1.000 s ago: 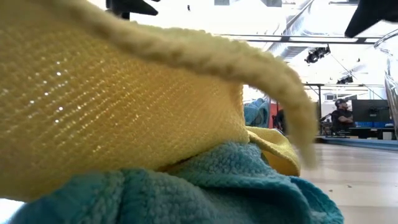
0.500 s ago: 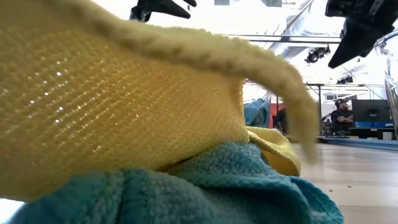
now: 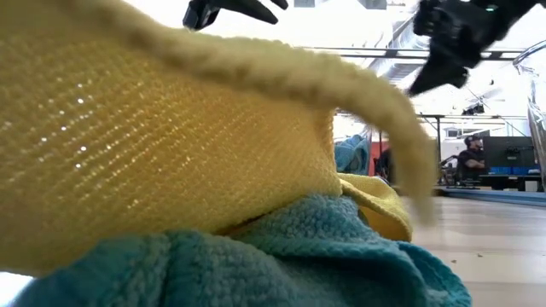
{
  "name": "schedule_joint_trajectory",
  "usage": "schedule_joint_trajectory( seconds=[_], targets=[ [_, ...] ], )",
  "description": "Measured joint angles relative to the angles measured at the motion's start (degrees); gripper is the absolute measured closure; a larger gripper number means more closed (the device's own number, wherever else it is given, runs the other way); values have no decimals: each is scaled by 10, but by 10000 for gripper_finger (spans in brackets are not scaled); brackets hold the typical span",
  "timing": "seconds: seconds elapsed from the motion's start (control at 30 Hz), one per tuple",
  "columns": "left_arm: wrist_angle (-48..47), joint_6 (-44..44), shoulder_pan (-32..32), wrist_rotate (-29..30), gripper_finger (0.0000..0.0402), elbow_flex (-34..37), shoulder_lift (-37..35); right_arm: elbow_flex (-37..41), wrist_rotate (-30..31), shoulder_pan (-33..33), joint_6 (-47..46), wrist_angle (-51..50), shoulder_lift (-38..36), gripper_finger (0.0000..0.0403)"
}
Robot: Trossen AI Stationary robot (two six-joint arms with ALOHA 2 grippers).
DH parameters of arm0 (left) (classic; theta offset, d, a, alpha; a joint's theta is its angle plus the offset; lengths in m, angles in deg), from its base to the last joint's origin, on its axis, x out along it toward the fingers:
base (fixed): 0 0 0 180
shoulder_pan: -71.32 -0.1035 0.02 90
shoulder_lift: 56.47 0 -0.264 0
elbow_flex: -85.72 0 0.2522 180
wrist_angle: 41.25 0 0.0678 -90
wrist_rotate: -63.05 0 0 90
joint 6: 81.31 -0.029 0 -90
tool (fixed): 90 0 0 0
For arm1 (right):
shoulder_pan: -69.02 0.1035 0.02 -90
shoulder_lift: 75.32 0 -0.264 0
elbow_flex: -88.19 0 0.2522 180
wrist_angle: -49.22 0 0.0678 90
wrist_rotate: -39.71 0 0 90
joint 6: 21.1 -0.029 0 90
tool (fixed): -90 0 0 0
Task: Sort microfiber towel by color & place in baskets
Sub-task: Put the yellow towel in the bottom transparent bin
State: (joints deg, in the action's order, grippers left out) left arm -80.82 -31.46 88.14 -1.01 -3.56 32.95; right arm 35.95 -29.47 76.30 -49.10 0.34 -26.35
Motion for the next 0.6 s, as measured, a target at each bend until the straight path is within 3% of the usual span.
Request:
schedule_joint_trajectory(
  seconds=[0.1, 0.27, 0.6],
  targets=[
    [-3, -14, 10, 0, 324, 0, -2, 0, -17, -42, 27, 76, 13, 402],
    [-22, -67, 29, -1, 324, 0, 1, -53, -138, -135, 71, 117, 82, 382],
    [-62, -114, 59, -3, 324, 0, 27, -324, -164, -235, 192, 10, 353, 270]
  ],
)
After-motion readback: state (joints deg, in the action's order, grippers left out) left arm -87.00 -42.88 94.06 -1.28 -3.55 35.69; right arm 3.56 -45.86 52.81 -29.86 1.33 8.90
